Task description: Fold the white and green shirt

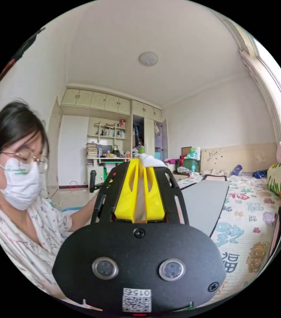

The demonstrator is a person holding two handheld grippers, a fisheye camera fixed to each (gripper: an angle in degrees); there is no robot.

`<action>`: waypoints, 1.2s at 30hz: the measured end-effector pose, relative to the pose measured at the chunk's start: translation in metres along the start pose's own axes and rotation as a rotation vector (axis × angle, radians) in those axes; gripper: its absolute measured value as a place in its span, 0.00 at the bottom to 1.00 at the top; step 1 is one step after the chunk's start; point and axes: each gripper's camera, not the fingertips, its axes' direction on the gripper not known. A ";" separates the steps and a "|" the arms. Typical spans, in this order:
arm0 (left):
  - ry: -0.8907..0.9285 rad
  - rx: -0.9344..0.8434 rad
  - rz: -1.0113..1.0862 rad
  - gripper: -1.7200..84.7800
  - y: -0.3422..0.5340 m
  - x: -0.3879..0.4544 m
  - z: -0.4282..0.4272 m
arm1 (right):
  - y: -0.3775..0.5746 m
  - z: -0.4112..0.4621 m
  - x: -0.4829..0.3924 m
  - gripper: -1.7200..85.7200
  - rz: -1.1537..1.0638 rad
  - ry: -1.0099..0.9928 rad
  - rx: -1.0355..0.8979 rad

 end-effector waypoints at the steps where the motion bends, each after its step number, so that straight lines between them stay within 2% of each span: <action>1: -0.032 -0.036 0.032 0.12 0.017 0.002 0.008 | 0.017 0.011 0.016 0.03 0.036 0.048 -0.025; 6: -0.010 -0.181 0.030 0.14 0.073 -0.024 0.022 | 0.101 0.025 0.111 0.02 0.298 0.059 -0.080; 9: -0.006 -0.135 0.024 0.12 0.099 -0.029 -0.014 | 0.149 0.018 0.154 0.02 0.420 0.027 -0.062; 11: 0.022 -0.068 0.093 0.09 0.116 -0.015 -0.043 | 0.171 0.013 0.168 0.02 0.453 0.016 -0.072; 13: 0.145 -0.046 0.285 0.09 0.132 0.022 -0.065 | 0.199 0.003 0.177 0.02 0.451 0.016 -0.081; 16: 0.292 -0.080 0.513 0.12 0.149 0.083 -0.054 | 0.233 -0.004 0.184 0.02 0.440 0.019 -0.091; 18: 0.377 -0.074 0.569 0.12 0.161 0.112 -0.035 | 0.251 -0.006 0.187 0.02 0.434 0.009 -0.096; 21: 0.576 -0.231 0.669 0.12 0.175 0.150 0.018 | 0.282 -0.012 0.189 0.02 0.418 0.009 -0.098; 26: 0.483 -0.305 0.658 0.08 0.192 0.159 0.068 | 0.325 -0.029 0.185 0.03 0.371 0.011 -0.136; 30: 0.482 -0.172 0.552 0.04 0.183 0.109 0.044 | 0.360 -0.044 0.175 0.06 0.287 0.085 -0.201; 32: 0.408 -0.095 0.462 0.03 0.175 0.078 0.030 | 0.377 -0.053 0.170 0.07 0.252 0.110 -0.195; 36: 0.268 0.028 0.335 0.03 0.170 0.026 0.001 | 0.423 -0.082 0.156 0.10 0.211 0.006 -0.091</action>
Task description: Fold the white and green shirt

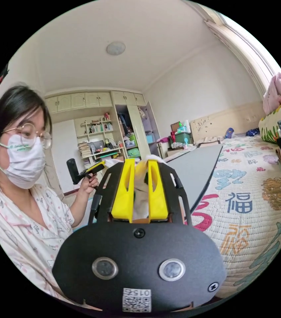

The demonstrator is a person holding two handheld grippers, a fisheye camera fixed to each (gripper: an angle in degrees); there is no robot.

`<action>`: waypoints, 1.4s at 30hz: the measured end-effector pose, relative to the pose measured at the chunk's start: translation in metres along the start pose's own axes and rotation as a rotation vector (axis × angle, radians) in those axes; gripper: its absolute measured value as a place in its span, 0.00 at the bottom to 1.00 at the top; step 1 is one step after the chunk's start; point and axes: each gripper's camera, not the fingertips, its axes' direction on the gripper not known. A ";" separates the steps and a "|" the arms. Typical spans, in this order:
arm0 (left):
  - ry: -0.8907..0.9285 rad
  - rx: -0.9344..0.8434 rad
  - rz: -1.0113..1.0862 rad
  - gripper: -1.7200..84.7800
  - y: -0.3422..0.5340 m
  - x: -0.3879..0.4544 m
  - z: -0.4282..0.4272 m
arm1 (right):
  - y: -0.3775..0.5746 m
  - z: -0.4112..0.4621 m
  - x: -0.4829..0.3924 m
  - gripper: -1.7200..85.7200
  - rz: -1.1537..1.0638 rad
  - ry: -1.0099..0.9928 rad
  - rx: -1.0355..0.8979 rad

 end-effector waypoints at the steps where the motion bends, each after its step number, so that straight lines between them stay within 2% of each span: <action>1: -0.034 0.016 -0.019 0.03 0.004 -0.008 -0.008 | 0.016 -0.007 -0.005 0.10 -0.029 0.001 0.023; 6: -0.085 0.037 -0.062 0.03 0.017 -0.029 -0.024 | 0.090 -0.029 -0.038 0.11 -0.239 0.139 0.110; 8: -0.081 0.029 -0.068 0.03 0.020 -0.034 -0.022 | 0.116 -0.029 -0.046 0.10 -0.298 0.194 0.086; 11: -0.075 0.005 -0.054 0.03 0.022 -0.036 -0.015 | 0.155 -0.008 -0.058 0.10 -0.386 0.182 -0.080; 13: -0.109 -0.009 -0.026 0.03 0.025 -0.033 -0.011 | 0.197 0.027 -0.079 0.11 -0.519 0.176 -0.260; 18: -0.106 -0.118 -0.038 0.04 0.040 -0.039 0.002 | 0.295 0.098 -0.117 0.14 -0.825 0.284 -0.527; 23: -0.055 -0.290 -0.119 0.07 0.061 -0.055 0.022 | 0.362 0.140 -0.102 0.12 -0.947 0.460 -0.616; 26: -0.028 -0.343 -0.130 0.06 0.069 -0.054 0.026 | 0.382 0.145 -0.094 0.07 -0.978 0.520 -0.604; 30: -0.111 -0.317 -0.175 0.03 0.047 -0.063 0.009 | 0.350 0.099 -0.072 0.04 -0.774 0.467 -0.452; 32: -0.117 -0.228 -0.221 0.03 0.035 -0.070 -0.007 | 0.328 0.070 -0.059 0.03 -0.663 0.450 -0.363; 36: -0.082 0.112 -0.423 0.02 -0.006 -0.097 -0.046 | 0.250 0.008 -0.034 0.02 -0.377 0.478 -0.058; 38: -0.084 0.298 -0.472 0.02 -0.035 -0.095 -0.055 | 0.211 -0.017 -0.022 0.01 -0.194 0.403 0.142; 40: -0.165 0.538 -0.486 0.02 -0.080 -0.076 -0.071 | 0.176 -0.033 -0.014 0.01 -0.007 0.229 0.401; 42: -0.178 0.716 -0.492 0.02 -0.111 -0.066 -0.090 | 0.155 -0.035 -0.025 0.01 0.040 0.134 0.554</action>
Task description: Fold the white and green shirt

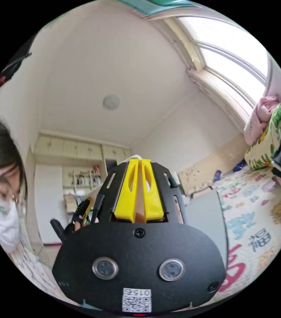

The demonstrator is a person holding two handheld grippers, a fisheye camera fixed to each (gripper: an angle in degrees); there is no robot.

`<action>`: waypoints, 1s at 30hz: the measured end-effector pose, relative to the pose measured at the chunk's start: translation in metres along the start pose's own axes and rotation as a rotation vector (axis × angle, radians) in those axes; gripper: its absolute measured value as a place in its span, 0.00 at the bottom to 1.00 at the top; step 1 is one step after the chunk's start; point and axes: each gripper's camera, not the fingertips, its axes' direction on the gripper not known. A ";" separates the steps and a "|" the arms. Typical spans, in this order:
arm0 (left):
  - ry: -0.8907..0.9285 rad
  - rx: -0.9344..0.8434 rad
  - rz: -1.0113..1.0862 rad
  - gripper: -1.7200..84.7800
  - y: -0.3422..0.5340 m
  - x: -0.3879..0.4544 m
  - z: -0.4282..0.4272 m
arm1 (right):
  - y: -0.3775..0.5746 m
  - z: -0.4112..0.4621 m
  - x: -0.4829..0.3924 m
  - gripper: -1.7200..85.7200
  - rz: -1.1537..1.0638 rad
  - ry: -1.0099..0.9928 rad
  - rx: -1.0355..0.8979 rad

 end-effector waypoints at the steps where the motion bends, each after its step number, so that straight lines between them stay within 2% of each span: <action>1: 0.024 0.085 0.005 0.02 -0.023 0.015 0.003 | -0.013 0.004 -0.018 0.01 -0.002 -0.018 0.087; 4: 0.065 0.241 0.092 0.02 -0.080 0.052 0.014 | -0.054 0.011 -0.067 0.02 -0.061 -0.052 0.245; 8: 0.049 0.352 0.242 0.02 -0.140 0.099 0.022 | -0.111 0.019 -0.118 0.02 -0.197 -0.058 0.333; 13: 0.095 0.476 0.499 0.02 -0.182 0.176 0.021 | -0.168 0.029 -0.197 0.02 -0.505 0.155 0.460; 18: 0.039 0.567 0.620 0.02 -0.194 0.233 0.030 | -0.203 0.053 -0.233 0.02 -0.609 0.220 0.486; 24: 0.097 0.460 0.580 0.02 -0.209 0.246 0.081 | -0.216 0.111 -0.236 0.02 -0.747 0.280 0.488; 30: 0.062 0.287 0.450 0.02 -0.186 0.197 0.190 | -0.196 0.223 -0.180 0.02 -0.840 0.349 0.376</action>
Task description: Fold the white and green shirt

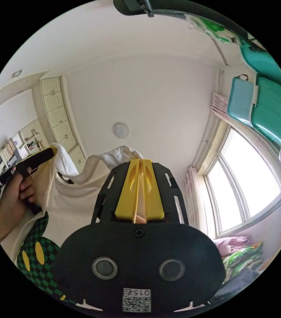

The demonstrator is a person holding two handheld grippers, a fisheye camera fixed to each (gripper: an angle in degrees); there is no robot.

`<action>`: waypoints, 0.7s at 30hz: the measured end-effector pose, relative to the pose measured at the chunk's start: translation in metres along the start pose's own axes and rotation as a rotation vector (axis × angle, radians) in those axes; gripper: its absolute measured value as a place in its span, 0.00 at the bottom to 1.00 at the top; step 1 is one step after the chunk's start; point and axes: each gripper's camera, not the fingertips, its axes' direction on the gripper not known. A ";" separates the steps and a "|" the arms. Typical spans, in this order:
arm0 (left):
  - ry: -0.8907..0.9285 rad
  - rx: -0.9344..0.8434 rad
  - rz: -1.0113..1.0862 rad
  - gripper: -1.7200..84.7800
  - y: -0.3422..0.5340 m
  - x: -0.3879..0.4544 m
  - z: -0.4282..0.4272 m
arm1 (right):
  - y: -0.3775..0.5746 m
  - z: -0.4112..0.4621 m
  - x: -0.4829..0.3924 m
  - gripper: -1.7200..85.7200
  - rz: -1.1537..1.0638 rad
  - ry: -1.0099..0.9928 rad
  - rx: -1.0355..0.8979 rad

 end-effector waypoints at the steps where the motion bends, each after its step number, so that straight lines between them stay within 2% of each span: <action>1: 0.009 -0.062 -0.040 0.02 0.025 -0.012 0.026 | 0.024 0.029 -0.005 0.02 -0.022 -0.006 -0.053; 5: 0.008 -0.245 -0.176 0.03 0.123 -0.053 0.107 | 0.116 0.126 -0.019 0.03 -0.081 -0.033 -0.215; 8: -0.015 -0.431 -0.224 0.04 0.230 -0.082 0.178 | 0.220 0.220 -0.029 0.04 -0.091 -0.049 -0.392; 11: -0.049 -0.851 -0.298 0.07 0.370 -0.129 0.256 | 0.363 0.337 -0.028 0.06 0.030 -0.140 -0.806; 12: -0.045 -1.082 -0.350 0.09 0.436 -0.155 0.280 | 0.426 0.382 -0.021 0.07 0.117 -0.190 -1.055; 13: -0.042 -1.281 -0.461 0.11 0.495 -0.185 0.290 | 0.479 0.407 -0.007 0.08 0.241 -0.227 -1.220; 15: 0.011 -1.336 -0.672 0.12 0.547 -0.225 0.275 | 0.521 0.408 0.024 0.08 0.433 -0.263 -1.218; 17: 0.077 -1.220 -0.795 0.12 0.562 -0.250 0.248 | 0.540 0.399 0.053 0.08 0.549 -0.308 -1.185; 20: 0.236 -1.260 -0.737 0.12 0.550 -0.251 0.222 | 0.539 0.376 0.070 0.08 0.494 -0.414 -1.229; 21: 0.350 -1.280 -0.683 0.13 0.534 -0.238 0.207 | 0.525 0.355 0.065 0.08 0.432 -0.505 -1.238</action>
